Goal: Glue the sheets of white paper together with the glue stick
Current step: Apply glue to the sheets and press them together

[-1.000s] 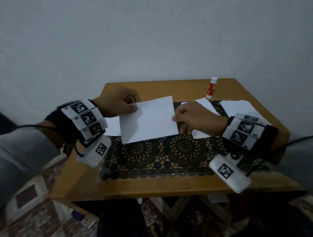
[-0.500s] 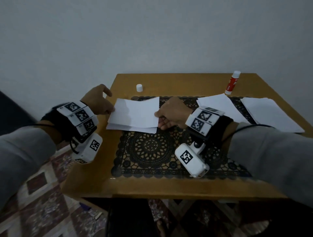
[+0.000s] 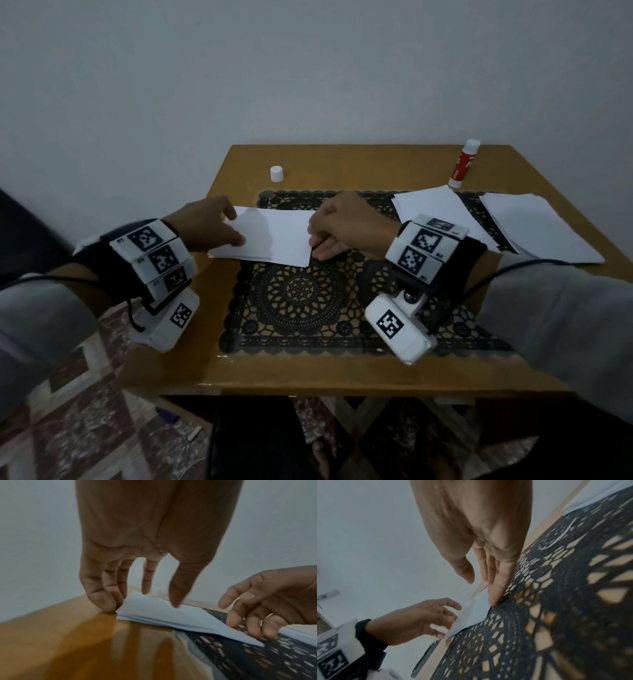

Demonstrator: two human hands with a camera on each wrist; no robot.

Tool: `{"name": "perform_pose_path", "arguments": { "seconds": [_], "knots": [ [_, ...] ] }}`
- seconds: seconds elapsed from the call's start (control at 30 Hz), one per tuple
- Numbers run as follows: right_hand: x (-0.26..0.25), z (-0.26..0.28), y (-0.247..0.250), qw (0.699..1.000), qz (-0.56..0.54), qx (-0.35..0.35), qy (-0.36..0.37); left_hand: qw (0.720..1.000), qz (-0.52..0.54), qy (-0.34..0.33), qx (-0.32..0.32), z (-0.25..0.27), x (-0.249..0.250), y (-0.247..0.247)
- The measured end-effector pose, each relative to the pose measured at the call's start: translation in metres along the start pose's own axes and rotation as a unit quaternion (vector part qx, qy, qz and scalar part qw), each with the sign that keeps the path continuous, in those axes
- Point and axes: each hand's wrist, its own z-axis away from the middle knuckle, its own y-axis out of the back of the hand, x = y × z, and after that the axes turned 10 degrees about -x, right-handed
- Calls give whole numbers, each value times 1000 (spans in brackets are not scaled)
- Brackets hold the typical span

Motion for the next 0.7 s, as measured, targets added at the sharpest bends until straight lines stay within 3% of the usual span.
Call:
{"name": "perform_pose_path", "arguments": {
  "seconds": [0.1, 0.17, 0.3, 0.5, 0.6, 0.7],
  "knots": [
    [5, 10, 11, 999, 37, -10, 26, 991, -117, -2, -65, 8, 5, -4],
    [10, 23, 25, 989, 132, 24, 67, 983, -167, 7, -81, 12, 10, -7],
    [26, 51, 68, 903, 387, 116, 145, 981, -185, -5, -64, 14, 17, -10],
    [64, 78, 136, 850, 479, 186, 115, 976, -207, -3, -63, 17, 25, -9],
    [73, 86, 157, 838, 494, 209, 96, 971, -233, 18, -44, 22, 35, -10],
    [78, 88, 167, 835, 481, 245, 108, 971, -229, -71, 15, 26, 66, -11]
  ]
}}
